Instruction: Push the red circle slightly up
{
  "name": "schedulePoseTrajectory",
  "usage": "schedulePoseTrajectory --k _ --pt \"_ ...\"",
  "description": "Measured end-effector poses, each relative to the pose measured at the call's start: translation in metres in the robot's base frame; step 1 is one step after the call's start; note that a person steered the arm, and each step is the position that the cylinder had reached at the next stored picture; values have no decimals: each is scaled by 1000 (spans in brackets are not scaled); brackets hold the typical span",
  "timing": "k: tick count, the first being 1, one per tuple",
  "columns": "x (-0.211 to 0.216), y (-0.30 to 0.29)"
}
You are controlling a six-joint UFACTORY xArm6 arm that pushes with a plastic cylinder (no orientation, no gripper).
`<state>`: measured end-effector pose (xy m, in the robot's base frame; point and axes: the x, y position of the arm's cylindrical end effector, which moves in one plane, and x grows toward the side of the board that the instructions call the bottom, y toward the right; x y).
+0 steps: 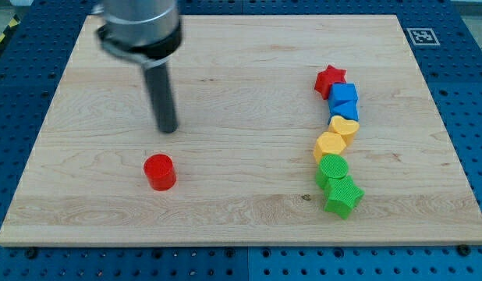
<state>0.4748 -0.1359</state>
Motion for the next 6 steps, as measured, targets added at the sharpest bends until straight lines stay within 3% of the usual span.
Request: schedulePoseTrajectory --k 1,2,3,4,5,6 --pt "46 -52" --pt "83 -44" --pt "77 25" --pt "22 92" --pt "-6 119" --pt "18 118"
